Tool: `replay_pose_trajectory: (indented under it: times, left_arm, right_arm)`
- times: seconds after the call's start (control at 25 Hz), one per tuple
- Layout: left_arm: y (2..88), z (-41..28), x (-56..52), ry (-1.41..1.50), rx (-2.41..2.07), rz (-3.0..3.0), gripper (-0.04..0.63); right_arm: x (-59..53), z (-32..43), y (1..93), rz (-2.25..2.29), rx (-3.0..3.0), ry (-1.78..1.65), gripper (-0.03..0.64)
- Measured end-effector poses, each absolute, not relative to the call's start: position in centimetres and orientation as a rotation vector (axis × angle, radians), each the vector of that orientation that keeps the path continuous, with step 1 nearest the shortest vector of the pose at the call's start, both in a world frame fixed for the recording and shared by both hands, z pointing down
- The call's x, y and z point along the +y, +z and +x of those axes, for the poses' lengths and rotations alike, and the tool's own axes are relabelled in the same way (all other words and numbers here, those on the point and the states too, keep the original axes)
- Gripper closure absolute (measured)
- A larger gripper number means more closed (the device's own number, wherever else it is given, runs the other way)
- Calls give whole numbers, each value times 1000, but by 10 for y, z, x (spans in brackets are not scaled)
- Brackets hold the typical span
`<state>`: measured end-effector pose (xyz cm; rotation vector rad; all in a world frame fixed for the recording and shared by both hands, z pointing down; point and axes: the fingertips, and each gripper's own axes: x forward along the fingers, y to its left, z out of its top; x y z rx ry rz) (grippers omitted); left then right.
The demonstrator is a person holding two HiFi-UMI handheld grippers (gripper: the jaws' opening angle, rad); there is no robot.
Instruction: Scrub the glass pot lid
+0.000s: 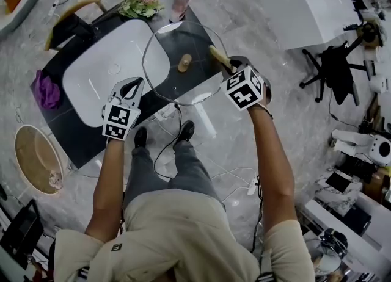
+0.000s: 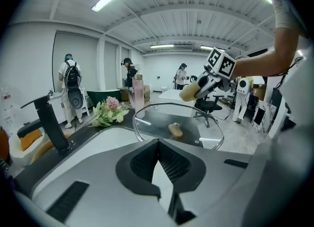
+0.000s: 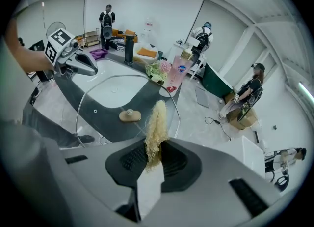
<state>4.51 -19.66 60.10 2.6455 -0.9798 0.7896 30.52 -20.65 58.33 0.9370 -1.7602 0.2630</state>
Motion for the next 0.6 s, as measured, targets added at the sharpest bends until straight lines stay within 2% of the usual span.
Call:
replay_pose_trajectory:
  times: [0.6]
  left_arm:
    - [434,26,-181,697,-916,2906,581]
  right_arm:
    - [-156,282,412,1431,-1989,241,560]
